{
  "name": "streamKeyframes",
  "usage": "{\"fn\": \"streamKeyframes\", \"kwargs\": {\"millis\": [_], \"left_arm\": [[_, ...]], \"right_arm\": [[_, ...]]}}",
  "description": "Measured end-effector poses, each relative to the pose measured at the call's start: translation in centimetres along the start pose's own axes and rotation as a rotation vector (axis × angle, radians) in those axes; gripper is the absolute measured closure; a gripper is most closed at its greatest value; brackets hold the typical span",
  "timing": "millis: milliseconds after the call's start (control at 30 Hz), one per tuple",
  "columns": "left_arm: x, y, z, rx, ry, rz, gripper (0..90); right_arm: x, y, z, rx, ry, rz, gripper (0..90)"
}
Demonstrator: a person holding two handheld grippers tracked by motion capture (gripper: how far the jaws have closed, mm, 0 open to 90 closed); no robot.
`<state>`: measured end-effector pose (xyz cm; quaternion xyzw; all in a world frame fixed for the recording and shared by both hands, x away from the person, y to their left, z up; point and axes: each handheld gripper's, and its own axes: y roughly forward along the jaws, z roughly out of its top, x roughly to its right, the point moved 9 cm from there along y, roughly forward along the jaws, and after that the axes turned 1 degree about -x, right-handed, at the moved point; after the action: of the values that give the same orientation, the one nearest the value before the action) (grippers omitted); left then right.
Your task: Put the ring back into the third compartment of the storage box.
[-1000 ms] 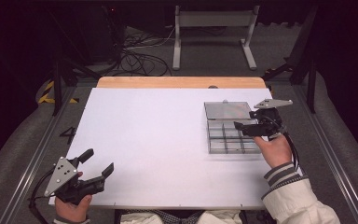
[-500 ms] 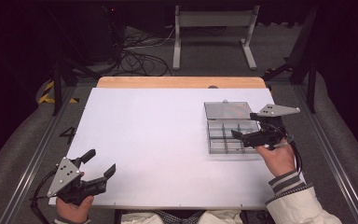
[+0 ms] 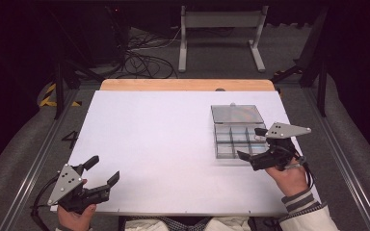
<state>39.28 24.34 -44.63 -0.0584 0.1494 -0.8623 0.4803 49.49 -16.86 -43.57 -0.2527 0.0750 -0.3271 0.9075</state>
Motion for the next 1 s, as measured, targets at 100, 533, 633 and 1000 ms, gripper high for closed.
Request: {"fn": "streamKeyframes", "kwargs": {"millis": [100,533,633,1000], "left_arm": [[0.0,0.0,-0.1,0.000,-0.005,-0.002,17.9],[0.1,0.0,-0.1,-0.001,-0.001,-0.003,17.9],[0.1,0.0,-0.2,-0.004,0.002,-0.004,17.9],[0.2,0.0,-0.3,-0.011,0.012,0.001,17.9]], "right_arm": [[-0.5,0.1,-0.6,-0.006,-0.010,0.010,0.0],[-1.9,0.5,-3.3,-0.036,-0.006,0.079,0.0],[-2.3,0.7,-3.8,-0.021,-0.001,0.095,0.0],[-3.1,1.7,-5.8,0.002,0.040,0.092,0.0]]}}
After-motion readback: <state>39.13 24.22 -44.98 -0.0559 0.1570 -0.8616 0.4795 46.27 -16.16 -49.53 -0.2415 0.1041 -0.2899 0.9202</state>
